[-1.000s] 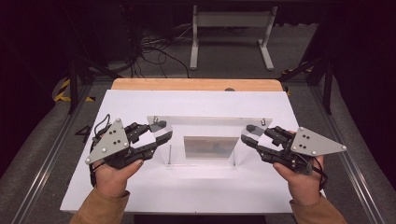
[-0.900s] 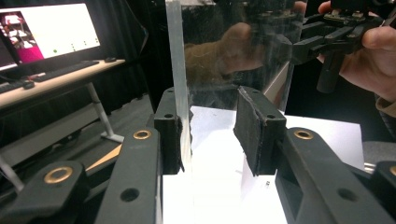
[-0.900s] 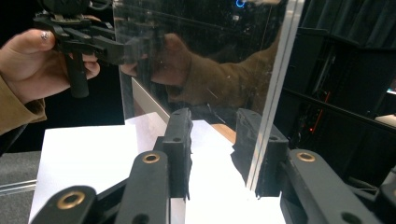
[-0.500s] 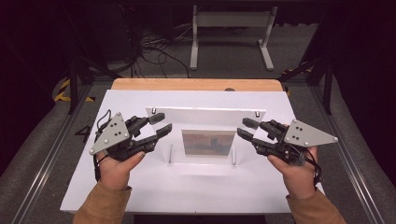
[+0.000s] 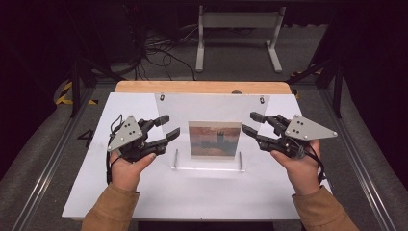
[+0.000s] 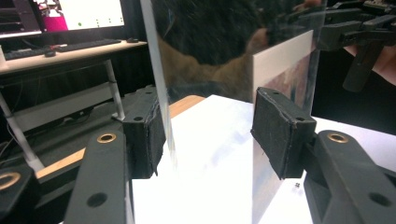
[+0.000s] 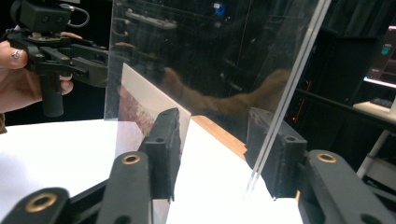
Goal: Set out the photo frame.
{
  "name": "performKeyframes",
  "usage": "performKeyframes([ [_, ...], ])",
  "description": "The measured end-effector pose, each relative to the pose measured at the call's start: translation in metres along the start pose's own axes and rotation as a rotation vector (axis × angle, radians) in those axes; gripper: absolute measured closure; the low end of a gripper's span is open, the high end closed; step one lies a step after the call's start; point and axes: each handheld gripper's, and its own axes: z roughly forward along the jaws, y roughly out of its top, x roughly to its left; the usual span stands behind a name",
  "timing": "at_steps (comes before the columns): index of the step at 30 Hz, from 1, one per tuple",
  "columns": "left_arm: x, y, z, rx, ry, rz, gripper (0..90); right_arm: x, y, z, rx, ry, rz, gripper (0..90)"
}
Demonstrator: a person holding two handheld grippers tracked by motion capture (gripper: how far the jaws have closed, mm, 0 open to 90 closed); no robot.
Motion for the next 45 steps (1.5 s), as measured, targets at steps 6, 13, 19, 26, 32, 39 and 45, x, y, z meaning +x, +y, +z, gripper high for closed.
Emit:
performKeyframes([
  [6, 0.003, -0.006, 0.003, 0.000, 0.012, -0.021, 43.5, -0.006, -0.006, 0.005, 0.011, -0.014, 0.021, 49.2],
  [13, 0.007, -0.011, 0.006, 0.025, 0.026, -0.044, 40.0, -0.011, -0.011, 0.009, 0.028, -0.033, 0.044, 46.5],
  [19, 0.008, -0.017, 0.004, 0.040, 0.032, -0.065, 39.1, -0.013, -0.012, 0.008, 0.032, -0.053, 0.055, 42.6],
  [26, 0.010, -0.018, -0.008, 0.056, 0.031, -0.091, 34.8, -0.011, -0.011, -0.001, 0.047, -0.085, 0.083, 32.7],
  [32, 0.007, -0.015, -0.025, 0.080, 0.035, -0.085, 29.2, -0.007, -0.006, -0.022, 0.080, -0.115, 0.092, 27.7],
  [39, 0.008, -0.022, -0.056, 0.135, 0.044, -0.106, 24.5, -0.009, -0.007, -0.051, 0.098, -0.139, 0.104, 25.1],
  [45, 0.012, -0.027, -0.072, 0.158, 0.064, -0.105, 23.9, -0.012, -0.010, -0.068, 0.119, -0.147, 0.127, 23.6],
])
